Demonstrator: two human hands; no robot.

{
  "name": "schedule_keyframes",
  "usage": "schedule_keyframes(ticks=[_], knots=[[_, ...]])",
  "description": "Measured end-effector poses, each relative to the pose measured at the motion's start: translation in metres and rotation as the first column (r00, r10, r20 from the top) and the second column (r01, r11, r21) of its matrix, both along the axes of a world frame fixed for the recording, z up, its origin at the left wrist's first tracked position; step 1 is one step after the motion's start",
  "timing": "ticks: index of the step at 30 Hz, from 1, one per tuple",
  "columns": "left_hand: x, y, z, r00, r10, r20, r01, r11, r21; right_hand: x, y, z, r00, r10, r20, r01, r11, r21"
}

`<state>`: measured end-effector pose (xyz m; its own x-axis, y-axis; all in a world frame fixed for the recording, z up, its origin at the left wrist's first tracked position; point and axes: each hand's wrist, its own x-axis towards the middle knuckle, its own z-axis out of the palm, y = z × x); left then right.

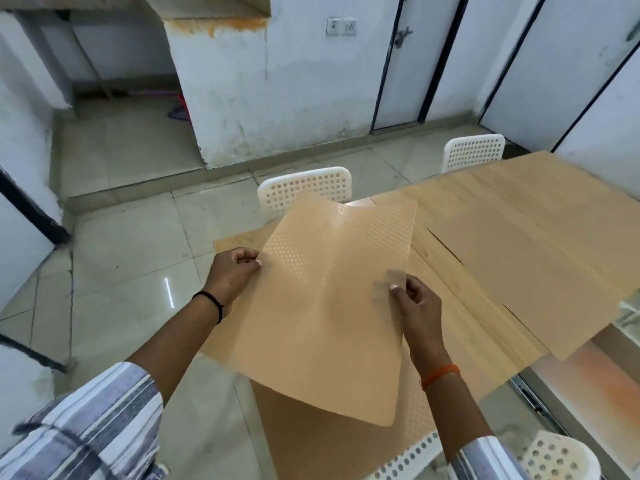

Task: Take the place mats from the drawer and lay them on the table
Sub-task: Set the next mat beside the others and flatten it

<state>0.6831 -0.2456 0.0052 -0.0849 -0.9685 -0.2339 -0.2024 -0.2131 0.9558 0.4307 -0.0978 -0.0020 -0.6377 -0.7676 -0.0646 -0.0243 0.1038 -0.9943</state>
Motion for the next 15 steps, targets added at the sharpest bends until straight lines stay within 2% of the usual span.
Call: schedule_keyframes(ticks=[6,13,15], knots=[[0.020,-0.072,-0.010,0.989,-0.140,0.044,0.141,0.990,-0.018,0.036,-0.038,-0.011,0.995,-0.100,0.009,0.099,0.995,0.014],[0.045,-0.168,-0.011,0.964,-0.249,0.095,0.250,0.968,-0.002,0.062,-0.120,-0.021,0.979,-0.203,-0.015,0.204,0.979,0.027],[0.049,-0.195,-0.013,0.954,-0.273,0.122,0.272,0.962,0.024,0.063,-0.142,-0.021,0.973,-0.232,-0.016,0.232,0.970,0.073]])
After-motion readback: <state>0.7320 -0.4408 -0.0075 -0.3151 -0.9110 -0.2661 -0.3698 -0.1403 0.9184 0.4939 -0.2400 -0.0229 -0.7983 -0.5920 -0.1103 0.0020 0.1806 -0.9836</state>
